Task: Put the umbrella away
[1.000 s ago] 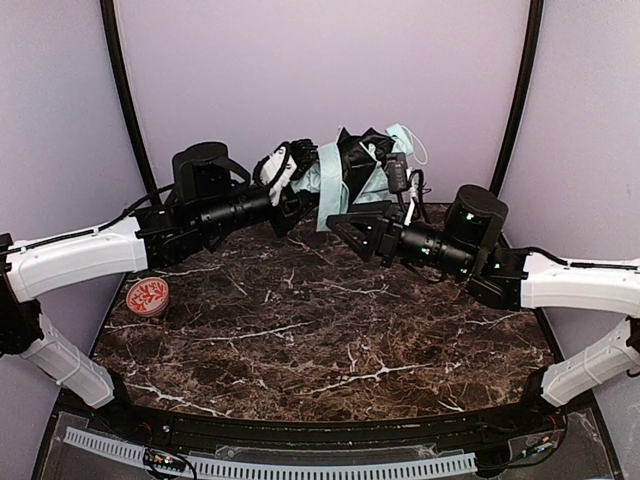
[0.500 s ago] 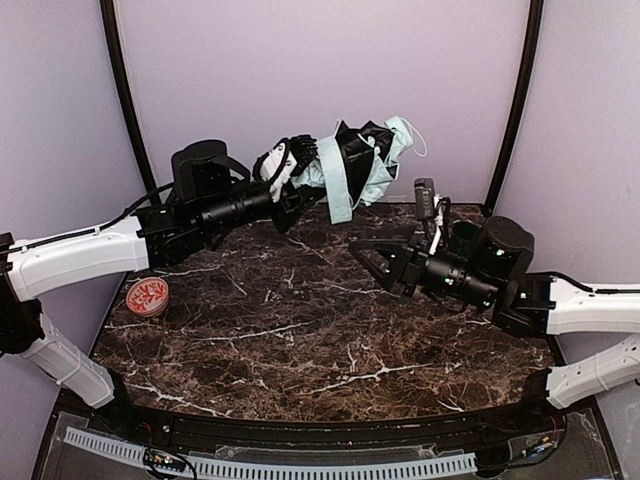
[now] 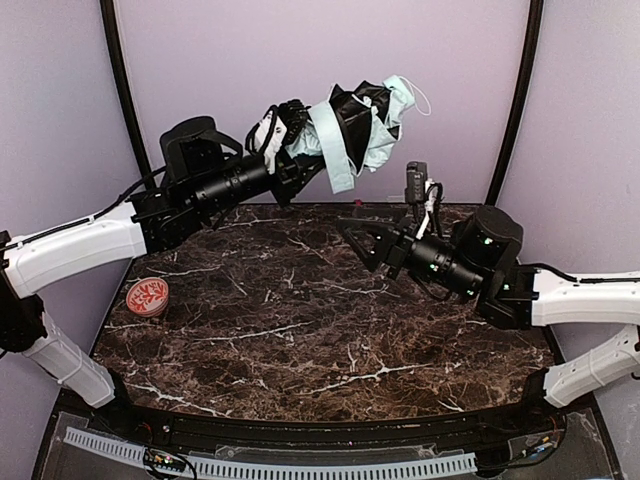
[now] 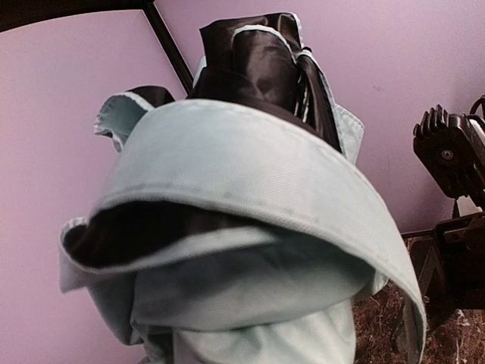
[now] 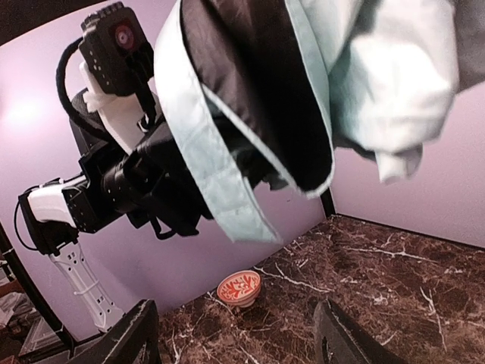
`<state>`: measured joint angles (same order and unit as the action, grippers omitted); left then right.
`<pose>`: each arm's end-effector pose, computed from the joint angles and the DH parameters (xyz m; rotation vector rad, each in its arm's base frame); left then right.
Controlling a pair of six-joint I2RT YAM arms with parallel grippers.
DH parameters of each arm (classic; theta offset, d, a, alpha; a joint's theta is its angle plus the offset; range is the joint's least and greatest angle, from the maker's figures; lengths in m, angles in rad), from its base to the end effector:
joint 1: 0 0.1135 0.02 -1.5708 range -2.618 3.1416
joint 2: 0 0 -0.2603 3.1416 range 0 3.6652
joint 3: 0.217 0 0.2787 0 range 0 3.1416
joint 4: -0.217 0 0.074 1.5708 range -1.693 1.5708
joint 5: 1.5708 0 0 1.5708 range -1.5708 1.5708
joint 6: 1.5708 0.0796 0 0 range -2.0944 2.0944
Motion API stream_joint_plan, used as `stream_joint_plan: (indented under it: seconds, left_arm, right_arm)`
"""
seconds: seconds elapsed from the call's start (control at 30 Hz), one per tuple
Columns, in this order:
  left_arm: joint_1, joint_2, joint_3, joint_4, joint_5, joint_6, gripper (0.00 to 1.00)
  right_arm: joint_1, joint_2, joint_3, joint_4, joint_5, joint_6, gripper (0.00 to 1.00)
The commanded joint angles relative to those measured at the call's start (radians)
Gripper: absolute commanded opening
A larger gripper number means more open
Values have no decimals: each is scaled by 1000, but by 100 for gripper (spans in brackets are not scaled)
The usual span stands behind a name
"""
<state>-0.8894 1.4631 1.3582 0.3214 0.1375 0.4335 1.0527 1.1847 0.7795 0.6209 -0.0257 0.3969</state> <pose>0.2550 -0.3317 0.4363 0.9323 1.0069 -0.4760 0.1695 0.3014 0.3354 -0.4945 1.3808 1.2225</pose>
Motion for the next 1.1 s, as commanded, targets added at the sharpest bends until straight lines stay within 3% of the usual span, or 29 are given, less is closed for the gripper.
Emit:
stream_joint_plan:
  seconds: [0.0, 0.2, 0.47, 0.57, 0.8, 0.93, 1.07]
  left_arm:
    - [0, -15, 40, 83, 40, -32, 0]
    - [-2, -15, 36, 81, 44, -34, 0]
    - [-2, -8, 37, 81, 31, -26, 0]
    - [-2, -5, 37, 79, 22, -25, 0]
    - [19, 42, 103, 3, -125, -44, 0]
    - [101, 68, 128, -4, -110, -134, 0]
    - [133, 83, 151, -13, -105, -121, 0]
  right_arm:
    - [-10, 43, 108, 100, -11, -40, 70]
    - [-36, 112, 171, 128, -94, -27, 63]
    - [-42, 108, 152, 164, -138, -5, 14]
    - [-47, 96, 129, 171, -140, 4, 0]
    - [-31, 85, 129, 27, -189, 6, 0]
    - [17, 62, 91, -20, -195, -4, 0]
    - [24, 15, -6, -41, -148, 39, 0]
